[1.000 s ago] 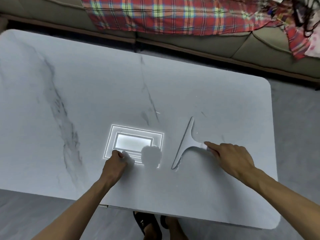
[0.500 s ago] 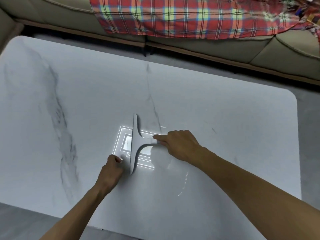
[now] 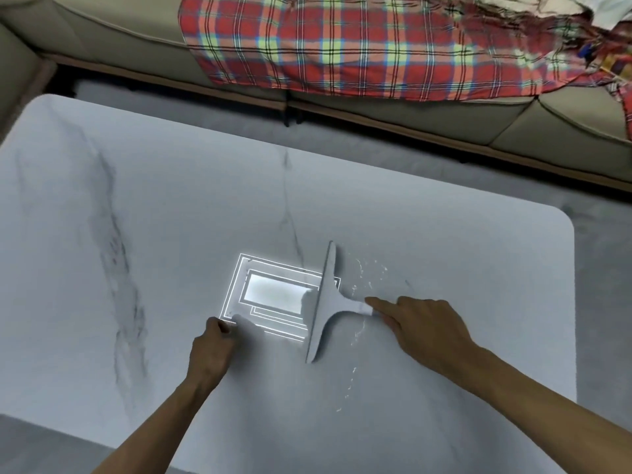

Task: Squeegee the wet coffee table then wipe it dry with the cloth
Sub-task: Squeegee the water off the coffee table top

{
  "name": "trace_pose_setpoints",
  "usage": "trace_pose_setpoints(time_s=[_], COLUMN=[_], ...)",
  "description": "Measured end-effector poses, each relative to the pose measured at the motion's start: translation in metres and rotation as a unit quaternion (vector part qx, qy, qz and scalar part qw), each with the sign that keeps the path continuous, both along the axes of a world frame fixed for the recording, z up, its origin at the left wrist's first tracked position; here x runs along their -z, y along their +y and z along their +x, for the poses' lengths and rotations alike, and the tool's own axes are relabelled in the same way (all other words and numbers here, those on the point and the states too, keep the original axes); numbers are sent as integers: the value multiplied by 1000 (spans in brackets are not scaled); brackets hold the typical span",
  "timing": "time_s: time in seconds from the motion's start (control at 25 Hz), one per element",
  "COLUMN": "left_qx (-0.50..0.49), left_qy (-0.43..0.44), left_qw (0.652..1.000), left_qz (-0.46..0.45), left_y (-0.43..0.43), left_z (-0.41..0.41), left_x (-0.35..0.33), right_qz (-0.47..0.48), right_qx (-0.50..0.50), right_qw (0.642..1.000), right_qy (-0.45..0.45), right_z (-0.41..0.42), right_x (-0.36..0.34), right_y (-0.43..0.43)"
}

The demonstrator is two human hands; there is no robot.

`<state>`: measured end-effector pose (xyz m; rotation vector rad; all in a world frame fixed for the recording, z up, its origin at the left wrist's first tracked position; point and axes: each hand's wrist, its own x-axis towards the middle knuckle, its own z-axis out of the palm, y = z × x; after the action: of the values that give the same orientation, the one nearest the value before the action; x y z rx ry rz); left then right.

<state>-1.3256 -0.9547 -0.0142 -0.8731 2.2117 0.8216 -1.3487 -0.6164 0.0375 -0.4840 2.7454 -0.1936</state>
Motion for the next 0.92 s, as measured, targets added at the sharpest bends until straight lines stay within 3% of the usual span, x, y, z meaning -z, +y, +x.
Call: trace_pose_setpoints(time_s=[0.16, 0.36, 0.44, 0.6, 0.76, 0.92], left_qx=[-64, -62, -35, 24, 50, 89], left_qy=[48, 40, 32, 26, 40, 44], left_qw=[996, 995, 998, 999, 997, 991], left_qz=[-48, -61, -49, 1, 44, 88], left_y=[-35, -68, -67, -37, 14, 55], left_z=[-4, -17, -26, -50, -83, -109], left_x=[-8, -1, 3, -1, -10, -8], right_qz=[-41, -22, -19, -3, 35, 103], right_qx=[-179, -207, -175, -15, 121, 186], right_qw=[980, 974, 982, 998, 989, 975], right_qy=[-83, -90, -63, -64, -79, -68], right_z=[-21, -48, -60, -76, -55, -32], right_x=[21, 43, 50, 43, 19, -9], right_y=[-124, -198, -182, -96, -7, 41])
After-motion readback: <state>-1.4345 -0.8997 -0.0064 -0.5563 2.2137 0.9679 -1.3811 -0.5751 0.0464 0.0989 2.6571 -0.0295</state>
